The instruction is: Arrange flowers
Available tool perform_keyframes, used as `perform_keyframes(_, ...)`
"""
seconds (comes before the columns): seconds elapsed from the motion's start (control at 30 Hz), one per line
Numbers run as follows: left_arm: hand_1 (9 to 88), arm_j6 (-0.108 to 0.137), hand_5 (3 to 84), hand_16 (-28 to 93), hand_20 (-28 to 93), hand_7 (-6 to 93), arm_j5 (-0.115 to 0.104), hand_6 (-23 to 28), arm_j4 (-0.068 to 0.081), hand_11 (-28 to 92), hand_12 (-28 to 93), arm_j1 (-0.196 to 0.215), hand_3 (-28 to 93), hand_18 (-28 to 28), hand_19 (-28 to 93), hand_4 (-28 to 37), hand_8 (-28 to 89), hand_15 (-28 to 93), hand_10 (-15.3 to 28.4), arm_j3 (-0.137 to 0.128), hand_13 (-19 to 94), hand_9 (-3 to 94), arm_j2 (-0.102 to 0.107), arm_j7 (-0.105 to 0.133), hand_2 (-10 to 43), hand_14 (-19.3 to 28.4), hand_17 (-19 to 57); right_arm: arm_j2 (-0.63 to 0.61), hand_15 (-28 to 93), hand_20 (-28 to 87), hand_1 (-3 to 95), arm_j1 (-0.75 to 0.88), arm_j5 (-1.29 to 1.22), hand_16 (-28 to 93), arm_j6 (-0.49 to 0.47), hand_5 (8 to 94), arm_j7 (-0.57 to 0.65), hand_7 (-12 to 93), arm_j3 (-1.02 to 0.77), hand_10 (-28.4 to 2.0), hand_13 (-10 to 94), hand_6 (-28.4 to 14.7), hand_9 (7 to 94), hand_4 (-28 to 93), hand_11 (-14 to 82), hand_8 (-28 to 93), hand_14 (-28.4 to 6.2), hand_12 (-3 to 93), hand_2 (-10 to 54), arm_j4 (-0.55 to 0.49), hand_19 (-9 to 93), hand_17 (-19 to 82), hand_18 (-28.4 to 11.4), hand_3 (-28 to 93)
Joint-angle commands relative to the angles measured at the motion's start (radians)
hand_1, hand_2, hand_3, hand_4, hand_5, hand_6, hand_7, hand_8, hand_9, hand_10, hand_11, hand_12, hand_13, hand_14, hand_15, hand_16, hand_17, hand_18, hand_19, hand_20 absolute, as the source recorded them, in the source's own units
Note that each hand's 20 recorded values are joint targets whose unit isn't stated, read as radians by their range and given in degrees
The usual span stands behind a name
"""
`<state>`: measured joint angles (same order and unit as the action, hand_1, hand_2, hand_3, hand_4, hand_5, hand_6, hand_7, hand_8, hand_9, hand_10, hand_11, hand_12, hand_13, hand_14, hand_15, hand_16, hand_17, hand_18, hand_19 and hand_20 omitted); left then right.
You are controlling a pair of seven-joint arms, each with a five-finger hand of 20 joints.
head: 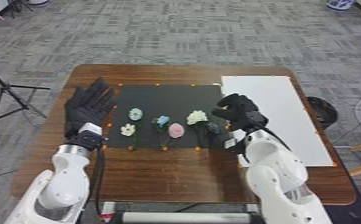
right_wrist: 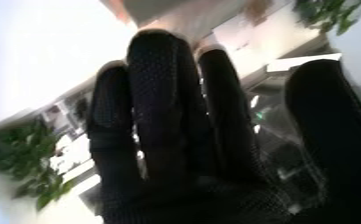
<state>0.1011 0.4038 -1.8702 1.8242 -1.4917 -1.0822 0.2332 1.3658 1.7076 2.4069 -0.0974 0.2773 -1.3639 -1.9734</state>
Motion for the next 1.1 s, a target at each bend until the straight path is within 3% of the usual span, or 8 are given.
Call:
perform_keyframes(0.03, 25.3, 0.002, 41.9, -2, 9, 10.1, 0.021, 6.9, -0.026, 15, 8, 0.032, 72, 13.9, 32, -28.3, -9, 16, 12.4, -0.037, 24, 32.8, 0.010, 0.010, 11.1, 13.6, -6.4, 0.014, 41, 21, 24.9, 0.012, -0.273, 18, 0.068, 48.8, -0.194, 13, -0.162, -17.3, 48, -5.6, 50.2, -24, 12.3, -10, -14.1, 16.7, 7.4, -0.030, 61, 28, -17.2, 74)
perform_keyframes(0.17, 24.8, -0.002, 42.0, -3, 8, 10.0, -0.006, 6.9, -0.033, 15, 8, 0.042, 72, 13.6, 31, -28.3, -9, 15, 12.3, -0.048, 23, 32.8, 0.014, 0.022, 11.3, 12.3, -6.4, 0.043, 31, 15, 18.4, 0.034, -0.653, 16, 0.078, 45.3, -0.316, 12, -0.224, -16.5, 41, -5.1, 46.9, -27, 9.6, -10, -15.0, 15.5, 12.0, -0.017, 49, 22, -17.2, 75)
perform_keyframes(0.27, 24.6, -0.004, 42.0, -3, 8, 9.6, 0.001, 6.9, -0.035, 14, 7, 0.048, 71, 13.0, 31, -28.3, -9, 12, 11.9, -0.053, 22, 32.6, 0.011, 0.027, 11.3, 10.7, -6.4, 0.064, 21, 15, 14.5, 0.034, -0.758, 16, 0.039, 42.9, -0.356, 10, -0.261, -15.1, 36, -4.0, 45.4, -28, 5.9, -9, -13.8, 14.3, 13.5, -0.003, 38, 19, -16.2, 76)
perform_keyframes(0.4, 24.4, -0.017, 41.6, -3, 8, 8.8, 0.010, 6.8, -0.057, 13, 7, 0.076, 71, 12.8, 31, -28.3, -9, 11, 11.4, -0.074, 22, 32.0, -0.003, 0.032, 11.5, 10.0, -6.2, 0.094, 11, 15, 8.4, 0.037, -0.925, 17, -0.033, 40.9, -0.379, 8, -0.314, -12.6, 32, -3.2, 42.2, -28, 4.4, -9, -12.0, 12.9, 15.4, -0.005, 29, 17, -14.4, 76)
perform_keyframes(0.47, 24.3, -0.023, 41.0, -3, 8, 8.3, 0.013, 6.6, -0.059, 13, 6, 0.079, 71, 12.7, 31, -28.3, -9, 11, 11.3, -0.084, 22, 31.5, -0.003, 0.033, 11.5, 9.8, -6.1, 0.104, 9, 15, 6.9, 0.037, -0.956, 17, -0.064, 40.0, -0.377, 7, -0.336, -12.2, 31, -3.2, 40.6, -28, 4.0, -9, -11.4, 12.3, 15.2, -0.011, 26, 16, -14.0, 77)
perform_keyframes(0.8, 24.2, -0.018, 39.7, -3, 8, 7.1, 0.017, 6.1, -0.095, 12, 6, 0.103, 71, 12.7, 31, -28.3, -9, 10, 11.0, -0.121, 22, 30.5, 0.005, 0.073, 11.7, 9.4, -6.1, 0.118, 7, 17, 5.4, 0.055, -1.035, 16, -0.106, 38.2, -0.345, 4, -0.373, -12.0, 28, -4.8, 37.9, -28, 3.5, -8, -11.4, 11.1, 14.8, -0.039, 23, 16, -14.4, 76)
perform_keyframes(0.93, 24.2, -0.019, 39.5, -3, 8, 7.0, 0.024, 6.1, -0.100, 12, 6, 0.104, 71, 12.7, 31, -28.3, -9, 10, 11.1, -0.133, 22, 30.3, 0.000, 0.070, 11.7, 9.3, -6.1, 0.122, 7, 17, 5.3, 0.068, -1.050, 16, -0.115, 38.2, -0.331, 4, -0.383, -12.0, 28, -5.0, 37.4, -28, 3.4, -8, -11.7, 11.0, 14.8, -0.047, 23, 15, -14.5, 76)
perform_keyframes(1.1, 24.2, -0.012, 39.3, -3, 8, 6.8, 0.040, 6.0, -0.127, 12, 6, 0.152, 71, 12.7, 31, -28.3, -9, 10, 11.1, -0.157, 22, 30.1, -0.007, 0.073, 11.7, 9.2, -6.1, 0.123, 7, 18, 5.2, 0.068, -1.074, 17, -0.149, 37.9, -0.301, 4, -0.401, -12.0, 28, -5.2, 36.4, -28, 3.2, -8, -11.8, 10.9, 14.5, -0.058, 24, 15, -14.8, 76)
